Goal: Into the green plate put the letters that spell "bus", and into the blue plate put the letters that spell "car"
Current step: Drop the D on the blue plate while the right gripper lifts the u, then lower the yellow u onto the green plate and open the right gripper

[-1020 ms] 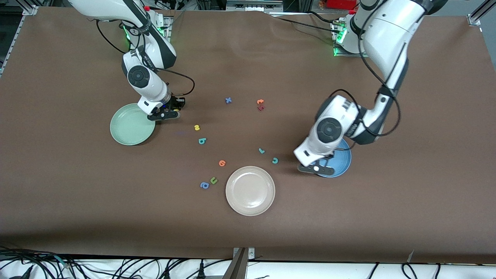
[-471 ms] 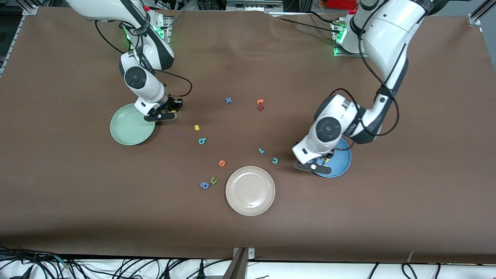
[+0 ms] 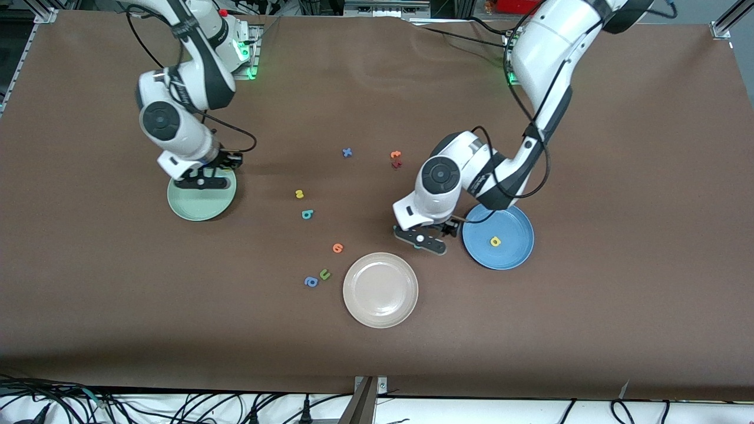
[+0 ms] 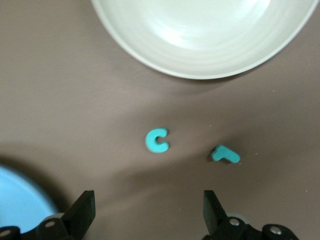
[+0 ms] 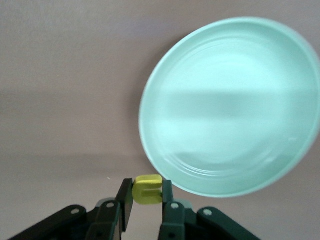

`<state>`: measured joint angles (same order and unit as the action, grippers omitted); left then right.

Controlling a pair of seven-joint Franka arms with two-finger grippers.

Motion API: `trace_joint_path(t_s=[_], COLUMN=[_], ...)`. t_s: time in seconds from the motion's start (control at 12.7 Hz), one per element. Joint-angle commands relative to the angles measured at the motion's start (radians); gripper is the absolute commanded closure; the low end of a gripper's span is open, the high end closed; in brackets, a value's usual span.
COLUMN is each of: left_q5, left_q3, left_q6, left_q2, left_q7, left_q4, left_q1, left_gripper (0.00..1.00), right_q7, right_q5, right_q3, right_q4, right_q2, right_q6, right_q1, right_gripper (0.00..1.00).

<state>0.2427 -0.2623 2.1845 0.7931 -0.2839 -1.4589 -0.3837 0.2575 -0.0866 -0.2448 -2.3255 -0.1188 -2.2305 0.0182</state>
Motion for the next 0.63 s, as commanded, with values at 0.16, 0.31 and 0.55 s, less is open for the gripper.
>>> trace_joint_path(t_s=[0.16,0.31,0.55], left_q5=[0.026,0.027,0.027], left_q3=[0.012,0.014,0.017], left_q6=[0.095,0.112,0.113], left_q2=[0.129,0.136,0.143], left_q7=[0.176,0.183,0.181], left_q4=[0.115,0.115,0.115], left_q1=[0.002,0.002,-0.003], left_gripper=[0.18,0.31,0.4], right_q7=[-0.243,-0.309,-0.322], right_q5=[-0.008,-0.008,-0.01], right_q3=[0.149,0.194,0.199], right_q4=[0.048,0.048,0.048], right_q2=[-0.042,-0.09,-0.172], right_q6=[0.025,-0.038,-0.144], right_q1=[0.003,0.005,0.008], right_gripper=[0.91,0.91,0.9])
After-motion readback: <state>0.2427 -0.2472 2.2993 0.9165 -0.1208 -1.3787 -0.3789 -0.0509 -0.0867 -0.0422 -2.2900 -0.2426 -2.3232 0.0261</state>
